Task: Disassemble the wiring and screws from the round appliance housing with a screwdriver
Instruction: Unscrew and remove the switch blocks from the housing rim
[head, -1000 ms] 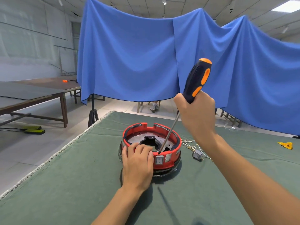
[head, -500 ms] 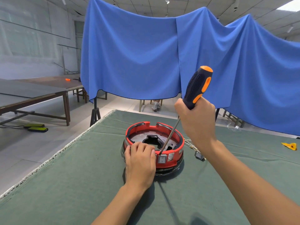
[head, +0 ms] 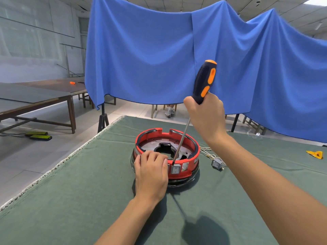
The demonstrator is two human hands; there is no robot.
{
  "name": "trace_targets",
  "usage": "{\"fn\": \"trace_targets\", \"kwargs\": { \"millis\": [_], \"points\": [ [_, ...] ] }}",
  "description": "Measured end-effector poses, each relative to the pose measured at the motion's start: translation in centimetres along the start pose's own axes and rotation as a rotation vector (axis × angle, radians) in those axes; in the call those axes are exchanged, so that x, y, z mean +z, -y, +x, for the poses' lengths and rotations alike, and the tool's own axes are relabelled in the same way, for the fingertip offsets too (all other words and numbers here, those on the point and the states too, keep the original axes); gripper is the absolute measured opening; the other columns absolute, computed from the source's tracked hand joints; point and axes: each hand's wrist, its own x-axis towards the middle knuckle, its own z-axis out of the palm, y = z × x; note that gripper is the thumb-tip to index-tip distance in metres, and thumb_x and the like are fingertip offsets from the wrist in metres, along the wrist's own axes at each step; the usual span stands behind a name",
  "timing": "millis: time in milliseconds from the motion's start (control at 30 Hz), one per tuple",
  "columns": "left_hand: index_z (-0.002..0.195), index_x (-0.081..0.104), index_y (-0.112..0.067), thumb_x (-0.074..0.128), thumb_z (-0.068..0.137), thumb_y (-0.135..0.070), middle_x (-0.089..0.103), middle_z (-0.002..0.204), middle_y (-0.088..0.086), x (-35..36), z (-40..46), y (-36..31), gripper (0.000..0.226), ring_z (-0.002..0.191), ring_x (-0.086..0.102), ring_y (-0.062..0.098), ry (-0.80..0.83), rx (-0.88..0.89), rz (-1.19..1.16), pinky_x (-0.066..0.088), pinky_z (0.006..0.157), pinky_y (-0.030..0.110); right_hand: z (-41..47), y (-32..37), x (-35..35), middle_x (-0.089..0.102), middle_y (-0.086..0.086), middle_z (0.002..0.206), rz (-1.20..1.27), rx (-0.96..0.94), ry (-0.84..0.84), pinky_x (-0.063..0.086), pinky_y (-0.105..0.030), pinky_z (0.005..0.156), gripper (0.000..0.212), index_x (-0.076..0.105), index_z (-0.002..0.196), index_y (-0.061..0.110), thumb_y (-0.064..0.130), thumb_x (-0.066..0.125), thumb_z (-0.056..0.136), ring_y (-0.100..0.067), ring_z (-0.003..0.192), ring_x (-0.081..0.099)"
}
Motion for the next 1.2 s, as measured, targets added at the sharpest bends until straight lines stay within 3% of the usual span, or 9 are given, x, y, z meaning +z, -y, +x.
{"fn": "trace_targets", "kwargs": {
  "millis": [200,467,600,700,833,1067,1200],
  "points": [
    [0.102,0.066,-0.026,0.038,0.099,-0.029,0.06,0.107,-0.011,0.1,0.2,0.5,0.028,0.114,0.043,0.013,0.021,-0.002,0.011,0.022,0.106,0.035,-0.4,-1.0,3.7,0.041,0.004,0.05,-0.086,0.105,0.153,0.027,-0.027,0.047,0.037,0.038,0.056,0.018,0.029,0.058,0.085,-0.011,0.048,0.037],
    [0.096,0.067,-0.024,0.032,0.094,-0.031,0.062,0.101,-0.008,0.5,0.4,0.1,0.035,0.11,0.048,0.017,-0.004,-0.013,-0.023,0.029,0.106,0.042,0.5,-0.5,4.1,0.033,0.007,0.044,-0.112,-0.01,0.192,0.025,-0.026,0.044,0.04,0.033,0.05,0.019,0.024,0.06,0.08,-0.014,0.043,0.031],
    [0.093,0.066,-0.025,0.035,0.093,-0.029,0.061,0.099,-0.009,0.6,0.3,-0.1,0.032,0.109,0.048,0.016,-0.016,-0.016,-0.033,0.029,0.105,0.043,0.2,-0.2,2.6,0.026,0.007,0.041,-0.058,-0.061,0.111,0.023,-0.018,0.041,0.041,0.027,0.049,0.02,0.019,0.056,0.077,-0.012,0.042,0.028],
    [0.094,0.067,-0.024,0.036,0.093,-0.029,0.061,0.099,-0.008,0.6,0.3,-0.3,0.031,0.108,0.049,0.017,-0.028,-0.014,-0.032,0.03,0.104,0.044,0.0,0.0,1.3,0.025,0.003,0.046,-0.053,-0.117,0.04,0.022,-0.022,0.042,0.036,0.023,0.052,0.018,0.022,0.051,0.073,-0.016,0.048,0.022],
    [0.097,0.066,-0.025,0.033,0.093,-0.03,0.061,0.101,-0.009,0.4,0.3,-0.2,0.033,0.111,0.047,0.015,-0.013,-0.017,-0.024,0.027,0.106,0.042,-1.2,0.4,0.5,0.016,0.006,0.044,-0.009,-0.246,0.012,0.023,-0.016,0.042,0.041,0.016,0.055,0.025,0.016,0.052,0.073,-0.013,0.045,0.026],
    [0.099,0.064,-0.027,0.033,0.096,-0.031,0.059,0.105,-0.012,0.1,0.4,-0.1,0.032,0.113,0.043,0.012,0.024,-0.015,-0.004,0.022,0.108,0.037,-1.9,1.6,1.9,0.019,0.01,0.042,-0.091,-0.369,0.112,0.018,-0.024,0.043,0.038,0.017,0.054,0.027,0.021,0.05,0.073,-0.013,0.039,0.02],
    [0.101,0.063,-0.029,0.038,0.098,-0.029,0.058,0.108,-0.013,0.1,0.5,0.1,0.025,0.114,0.041,0.009,0.05,-0.017,-0.002,0.02,0.108,0.035,-0.8,1.4,2.9,0.023,0.006,0.043,-0.143,-0.327,0.178,0.019,-0.025,0.044,0.041,0.021,0.054,0.021,0.018,0.055,0.076,-0.014,0.041,0.022]
  ]
}}
